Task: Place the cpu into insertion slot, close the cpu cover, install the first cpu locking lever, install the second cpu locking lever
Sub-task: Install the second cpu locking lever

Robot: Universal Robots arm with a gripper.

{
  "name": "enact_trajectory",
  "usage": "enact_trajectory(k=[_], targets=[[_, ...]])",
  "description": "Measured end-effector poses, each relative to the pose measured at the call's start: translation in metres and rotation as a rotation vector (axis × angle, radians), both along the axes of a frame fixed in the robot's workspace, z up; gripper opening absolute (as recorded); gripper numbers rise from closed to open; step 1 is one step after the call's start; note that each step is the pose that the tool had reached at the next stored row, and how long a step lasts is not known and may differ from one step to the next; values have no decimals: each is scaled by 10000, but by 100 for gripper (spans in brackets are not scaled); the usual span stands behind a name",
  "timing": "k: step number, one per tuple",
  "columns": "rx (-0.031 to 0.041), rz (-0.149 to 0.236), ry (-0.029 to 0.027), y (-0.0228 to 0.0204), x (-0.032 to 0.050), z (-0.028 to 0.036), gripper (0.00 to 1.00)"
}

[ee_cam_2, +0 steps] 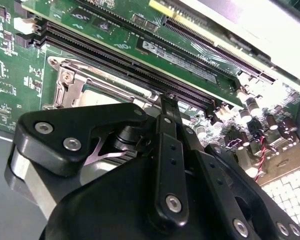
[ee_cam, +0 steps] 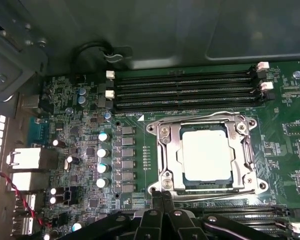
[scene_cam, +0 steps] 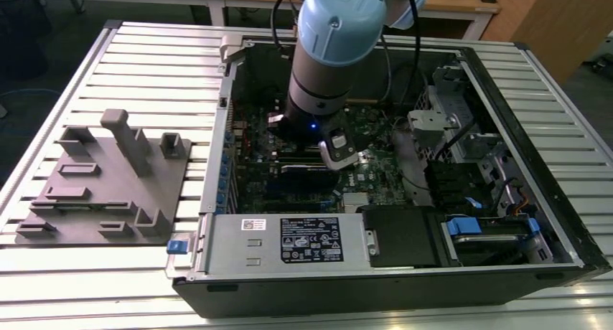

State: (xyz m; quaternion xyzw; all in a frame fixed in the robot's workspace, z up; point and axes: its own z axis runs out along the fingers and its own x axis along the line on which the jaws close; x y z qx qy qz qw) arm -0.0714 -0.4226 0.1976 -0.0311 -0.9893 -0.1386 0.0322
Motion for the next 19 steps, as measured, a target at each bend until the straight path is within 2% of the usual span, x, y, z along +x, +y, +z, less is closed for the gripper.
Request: enact_trajectory(k=[9, 19], targets=[[56, -2, -1, -5, -15, -25, 11], [68, -2, 1, 2, -33, -48, 11]])
